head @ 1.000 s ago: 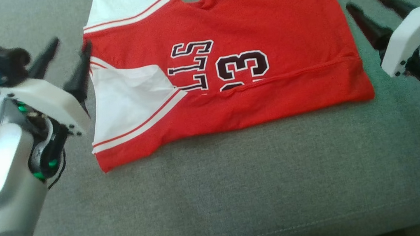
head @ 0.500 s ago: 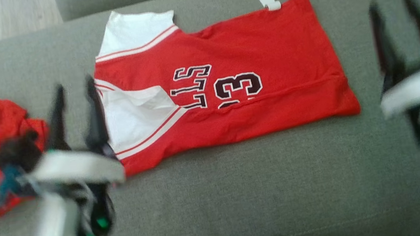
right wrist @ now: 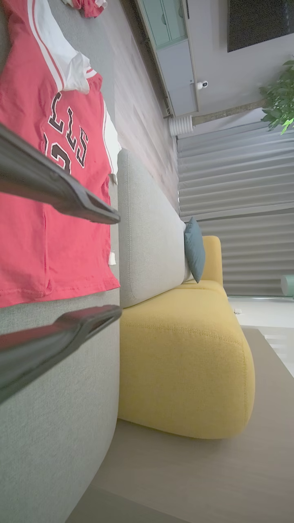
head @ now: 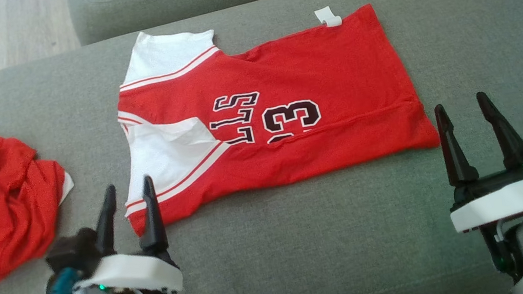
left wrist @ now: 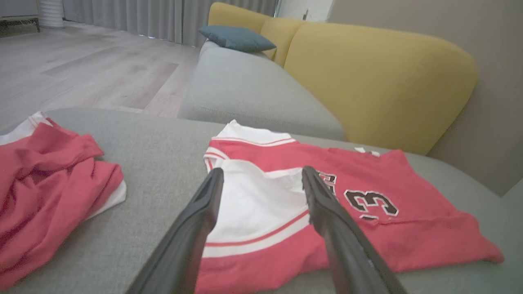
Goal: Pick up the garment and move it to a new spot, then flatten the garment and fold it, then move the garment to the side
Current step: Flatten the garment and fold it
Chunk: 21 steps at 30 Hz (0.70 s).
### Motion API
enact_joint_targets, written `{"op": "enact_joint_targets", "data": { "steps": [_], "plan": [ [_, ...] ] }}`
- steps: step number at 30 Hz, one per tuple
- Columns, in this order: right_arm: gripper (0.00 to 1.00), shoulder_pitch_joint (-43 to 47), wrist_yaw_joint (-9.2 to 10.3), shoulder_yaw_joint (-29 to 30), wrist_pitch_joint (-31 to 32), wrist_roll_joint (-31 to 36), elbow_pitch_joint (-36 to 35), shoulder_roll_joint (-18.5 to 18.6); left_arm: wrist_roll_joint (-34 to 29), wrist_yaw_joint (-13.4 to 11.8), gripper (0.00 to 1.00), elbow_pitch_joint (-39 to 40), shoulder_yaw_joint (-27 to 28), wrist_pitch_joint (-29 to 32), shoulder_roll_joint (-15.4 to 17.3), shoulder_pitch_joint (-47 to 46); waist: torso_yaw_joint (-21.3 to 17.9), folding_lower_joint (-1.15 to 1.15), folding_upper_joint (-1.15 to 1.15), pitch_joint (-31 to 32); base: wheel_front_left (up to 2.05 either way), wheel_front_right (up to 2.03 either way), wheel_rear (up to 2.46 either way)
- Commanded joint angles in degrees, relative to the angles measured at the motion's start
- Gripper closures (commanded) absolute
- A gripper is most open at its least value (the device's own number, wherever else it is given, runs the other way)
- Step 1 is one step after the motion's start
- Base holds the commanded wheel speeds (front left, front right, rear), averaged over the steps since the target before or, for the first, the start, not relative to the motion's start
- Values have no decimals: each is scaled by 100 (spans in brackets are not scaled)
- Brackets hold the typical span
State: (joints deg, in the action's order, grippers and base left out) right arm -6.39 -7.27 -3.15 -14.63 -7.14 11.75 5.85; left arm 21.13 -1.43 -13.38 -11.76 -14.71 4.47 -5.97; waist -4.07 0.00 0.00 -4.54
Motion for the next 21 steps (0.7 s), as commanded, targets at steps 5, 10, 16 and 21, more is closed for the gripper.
{"op": "enact_joint_targets", "data": {
  "steps": [5, 10, 16, 21],
  "plan": [
    [0, -253, -22, 15, -37, 39, -283, 5, -444, -119, 0, -902, 113, 21, 51, -464, -124, 0, 0, -110, 0, 0, 0],
    [0, -350, -22, 52, -37, -12, -343, 35, -528, -457, 0, -1644, 208, 175, 96, -790, -228, 0, 0, -233, 0, 0, 0],
    [0, -421, -22, 125, -37, -62, -417, 59, -532, -482, 0, -2333, 191, 402, 196, -1105, -331, 0, 0, -381, 0, 0, 0],
    [0, -506, -22, 219, -37, -68, -480, 97, -557, -440, 0, -2781, 88, 675, 243, -1304, -402, 0, 0, -483, 0, 0, 0]
  ]
}}
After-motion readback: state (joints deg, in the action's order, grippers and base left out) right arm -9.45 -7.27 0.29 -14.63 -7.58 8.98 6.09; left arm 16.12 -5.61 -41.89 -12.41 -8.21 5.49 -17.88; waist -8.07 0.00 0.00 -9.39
